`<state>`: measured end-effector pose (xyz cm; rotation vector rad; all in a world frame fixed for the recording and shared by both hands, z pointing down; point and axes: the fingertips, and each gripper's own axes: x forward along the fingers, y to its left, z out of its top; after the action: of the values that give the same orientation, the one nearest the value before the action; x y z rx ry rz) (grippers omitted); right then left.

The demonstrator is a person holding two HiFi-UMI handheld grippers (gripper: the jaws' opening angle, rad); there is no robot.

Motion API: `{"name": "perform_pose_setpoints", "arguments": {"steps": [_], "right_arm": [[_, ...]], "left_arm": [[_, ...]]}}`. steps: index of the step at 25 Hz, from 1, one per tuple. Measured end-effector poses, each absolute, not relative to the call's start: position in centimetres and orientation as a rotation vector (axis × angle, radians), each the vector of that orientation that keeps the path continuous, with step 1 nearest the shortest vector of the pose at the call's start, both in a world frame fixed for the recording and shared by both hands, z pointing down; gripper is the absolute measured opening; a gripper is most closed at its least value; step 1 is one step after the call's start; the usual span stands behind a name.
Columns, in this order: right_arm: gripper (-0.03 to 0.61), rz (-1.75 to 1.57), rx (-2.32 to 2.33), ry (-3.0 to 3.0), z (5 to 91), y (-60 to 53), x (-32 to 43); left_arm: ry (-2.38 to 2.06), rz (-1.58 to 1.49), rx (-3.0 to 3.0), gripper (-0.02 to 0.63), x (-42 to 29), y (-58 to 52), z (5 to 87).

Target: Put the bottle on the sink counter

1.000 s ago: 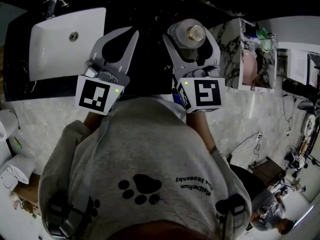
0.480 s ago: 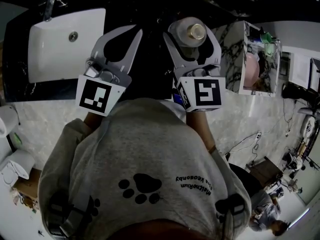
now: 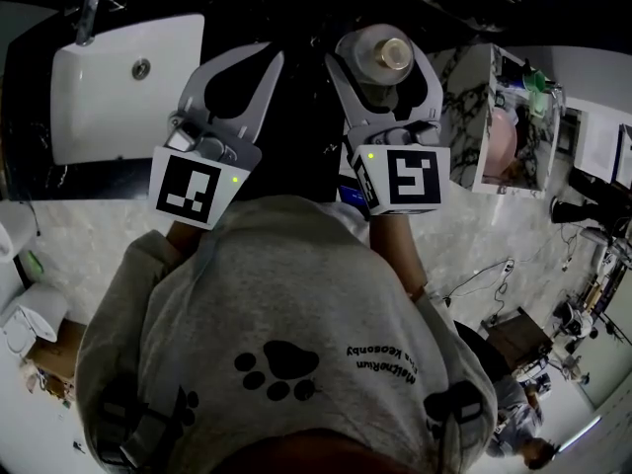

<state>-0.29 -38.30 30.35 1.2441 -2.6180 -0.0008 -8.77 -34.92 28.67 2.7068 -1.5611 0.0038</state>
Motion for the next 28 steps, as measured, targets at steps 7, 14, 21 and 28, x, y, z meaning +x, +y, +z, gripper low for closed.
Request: {"name": "perform_pose_setpoints", "arguments": {"steps": [7,14,21,28], "right_arm": [[0.337,-0.008,1.223,-2.620,31.0,-40.7,-0.5],[0.337,-0.021,1.204,-2.630,31.6,-43.3,-0.8],[0.337,0.016,1.185,-2.635,32.9,-45.8,-1.4],[0.337,0.016,1.151,-2.639,34.7,-47.9,-1.8]], "left_arm": [[-1.566,0.033,2.692,0.003,-8.6,-36.5,29.5],[-1.576,0.045,2.670,0.003,-8.5,-38.6,30.2],[-1.581,0.052,2.654,0.003,-8.4,-40.6,31.3],[-1.582,0.065,2.645,0.003,-8.0,-41.8,32.6]]}}
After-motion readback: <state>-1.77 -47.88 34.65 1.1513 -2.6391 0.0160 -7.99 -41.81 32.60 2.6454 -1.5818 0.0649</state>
